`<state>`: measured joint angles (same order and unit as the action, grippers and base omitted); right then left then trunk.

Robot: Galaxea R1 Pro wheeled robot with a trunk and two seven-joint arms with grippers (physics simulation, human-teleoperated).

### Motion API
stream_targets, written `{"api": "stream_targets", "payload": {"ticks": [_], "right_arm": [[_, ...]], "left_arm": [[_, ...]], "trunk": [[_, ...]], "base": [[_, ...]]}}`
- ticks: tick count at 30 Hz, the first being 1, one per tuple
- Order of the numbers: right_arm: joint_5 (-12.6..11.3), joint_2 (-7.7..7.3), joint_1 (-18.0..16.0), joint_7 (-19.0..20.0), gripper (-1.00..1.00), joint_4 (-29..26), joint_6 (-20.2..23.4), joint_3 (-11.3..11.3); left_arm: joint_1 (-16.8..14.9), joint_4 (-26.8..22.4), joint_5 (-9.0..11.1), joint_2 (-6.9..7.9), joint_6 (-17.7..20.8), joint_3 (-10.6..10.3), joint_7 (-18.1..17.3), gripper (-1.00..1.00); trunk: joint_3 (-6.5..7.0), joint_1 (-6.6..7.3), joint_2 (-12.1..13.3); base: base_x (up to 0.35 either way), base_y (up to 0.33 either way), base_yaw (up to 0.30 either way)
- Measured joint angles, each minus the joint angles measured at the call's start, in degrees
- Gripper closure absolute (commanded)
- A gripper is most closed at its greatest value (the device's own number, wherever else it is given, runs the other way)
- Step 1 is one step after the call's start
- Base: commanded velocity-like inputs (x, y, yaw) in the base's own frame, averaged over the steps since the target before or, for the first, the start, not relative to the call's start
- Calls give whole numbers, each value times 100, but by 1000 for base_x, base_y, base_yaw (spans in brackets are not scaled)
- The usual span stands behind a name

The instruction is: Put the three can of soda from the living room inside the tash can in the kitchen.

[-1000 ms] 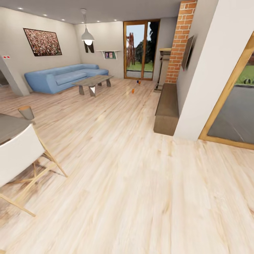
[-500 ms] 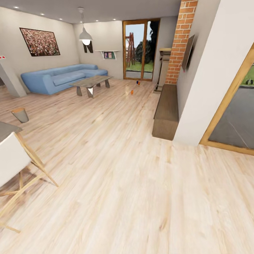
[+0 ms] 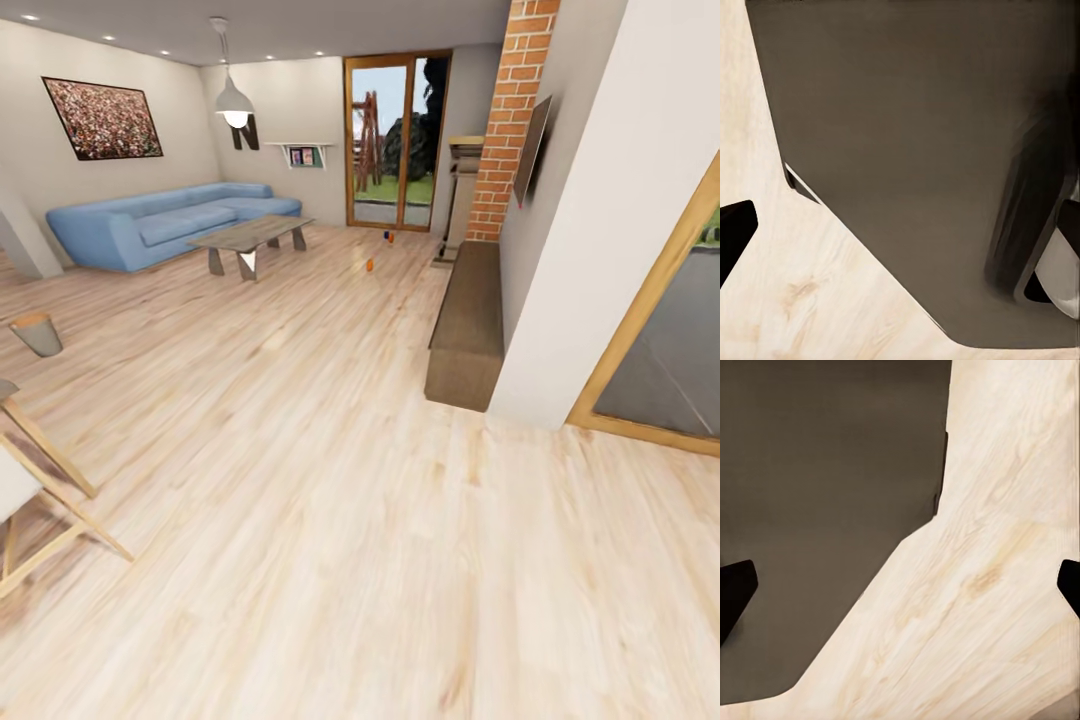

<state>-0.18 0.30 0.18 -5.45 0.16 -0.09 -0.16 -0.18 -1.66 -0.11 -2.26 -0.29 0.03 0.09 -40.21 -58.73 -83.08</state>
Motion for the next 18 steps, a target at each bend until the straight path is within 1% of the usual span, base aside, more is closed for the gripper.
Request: {"api": "stream_targets", "payload": {"ticks": [11,18], "right_arm": [[0,-5,0,0,-100,33,0,0],[0,-11,0,0,-100,42,0,4]], "left_arm": [[0,-9,-6,-40,2,-10,3,-100],[-22,-10,4,-56,3,-2,13,-100]], "trunk": [[0,0,0],[0,0,0]], "base": [[331,-172,0],[340,-64,0]]}}
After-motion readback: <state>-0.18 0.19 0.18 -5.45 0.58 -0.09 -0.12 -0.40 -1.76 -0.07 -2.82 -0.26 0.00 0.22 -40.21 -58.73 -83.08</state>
